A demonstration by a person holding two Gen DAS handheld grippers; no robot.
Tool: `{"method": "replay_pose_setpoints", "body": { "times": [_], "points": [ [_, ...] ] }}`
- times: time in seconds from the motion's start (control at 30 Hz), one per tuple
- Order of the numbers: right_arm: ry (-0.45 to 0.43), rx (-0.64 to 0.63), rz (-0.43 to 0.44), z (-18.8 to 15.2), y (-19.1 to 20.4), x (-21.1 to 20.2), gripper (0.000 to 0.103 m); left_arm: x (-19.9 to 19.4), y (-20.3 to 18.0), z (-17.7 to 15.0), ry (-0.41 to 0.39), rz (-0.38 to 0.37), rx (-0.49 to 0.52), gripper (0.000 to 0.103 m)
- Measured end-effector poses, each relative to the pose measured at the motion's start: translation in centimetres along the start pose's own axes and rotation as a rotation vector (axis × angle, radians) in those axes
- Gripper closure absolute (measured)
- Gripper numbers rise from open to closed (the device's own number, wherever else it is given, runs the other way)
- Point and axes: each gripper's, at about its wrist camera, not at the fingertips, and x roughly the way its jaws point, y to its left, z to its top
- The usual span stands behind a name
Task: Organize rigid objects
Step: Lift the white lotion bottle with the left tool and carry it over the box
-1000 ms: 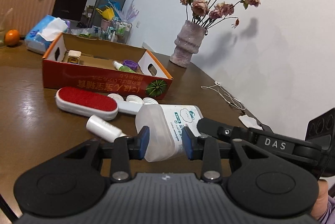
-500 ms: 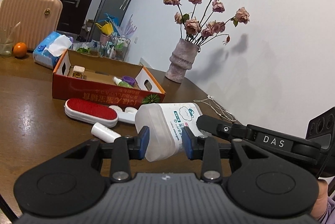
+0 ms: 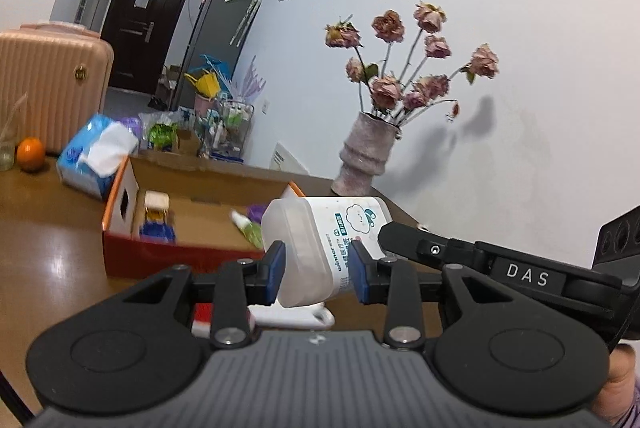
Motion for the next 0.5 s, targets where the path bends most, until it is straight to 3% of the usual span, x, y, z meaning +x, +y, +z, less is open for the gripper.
{"method": "replay_pose_setpoints", "body": {
  "times": [0.27, 0.5],
  "points": [
    [0.042, -0.003, 0.006, 4.8, -2.3, 8.9, 0.085, 8.0, 5.1, 6.0, 0.046, 0.001, -0.026, 0.069],
    [0.154, 0.086, -0.003, 7.5, -6.8, 19.3, 0.087, 17.6, 11.5, 8.9, 0.146, 0.025, -0.116, 0.069]
  ]
}}
